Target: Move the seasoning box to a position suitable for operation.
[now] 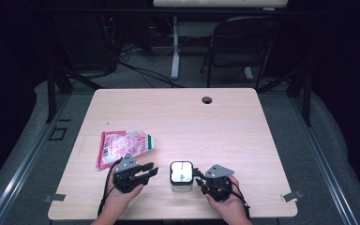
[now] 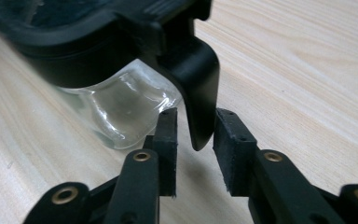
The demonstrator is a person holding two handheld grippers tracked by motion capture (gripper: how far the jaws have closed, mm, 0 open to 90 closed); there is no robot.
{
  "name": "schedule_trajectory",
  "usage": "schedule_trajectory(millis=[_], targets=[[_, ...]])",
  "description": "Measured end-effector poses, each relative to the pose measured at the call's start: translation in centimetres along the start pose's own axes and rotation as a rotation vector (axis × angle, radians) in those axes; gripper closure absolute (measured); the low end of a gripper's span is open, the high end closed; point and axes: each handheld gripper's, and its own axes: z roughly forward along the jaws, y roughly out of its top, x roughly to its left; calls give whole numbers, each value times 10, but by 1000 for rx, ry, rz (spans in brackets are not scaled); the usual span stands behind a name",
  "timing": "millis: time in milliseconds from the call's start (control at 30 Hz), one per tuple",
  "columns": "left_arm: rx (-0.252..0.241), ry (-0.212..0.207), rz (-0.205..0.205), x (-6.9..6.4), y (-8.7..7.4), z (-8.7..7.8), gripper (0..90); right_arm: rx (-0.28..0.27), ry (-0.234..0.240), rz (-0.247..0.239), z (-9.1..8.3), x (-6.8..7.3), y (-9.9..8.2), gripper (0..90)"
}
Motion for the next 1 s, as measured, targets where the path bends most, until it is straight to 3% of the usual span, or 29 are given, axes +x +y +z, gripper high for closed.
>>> schedule_trajectory(millis=[67,200,267,467,533,633,733,833,1000], targets=[[6,-17,5,-2,-1,2,686,-8,4,2,-2,1,-1,677],[41,-51,52,-10,-6,7,692,-28,36,44,-11,-1,-3,662],[64,-56,85,-14,-8,11,698,-47,42,64,-21,-2,-5,661],[88,-66,121,-23,-8,17,716,-66,43,84,-34,-3,-3,656],[90,-69,115,-22,-6,16,715,-70,49,76,-41,-4,2,627],[129,-80,55,-16,4,18,698,-82,54,98,-50,-7,10,611],[157,-69,31,-9,15,19,668,-65,66,116,-53,-11,21,588],[186,-96,-7,-1,26,18,639,-22,85,139,-53,-12,36,527],[187,-111,-24,5,50,14,582,25,78,142,-48,-12,58,583]])
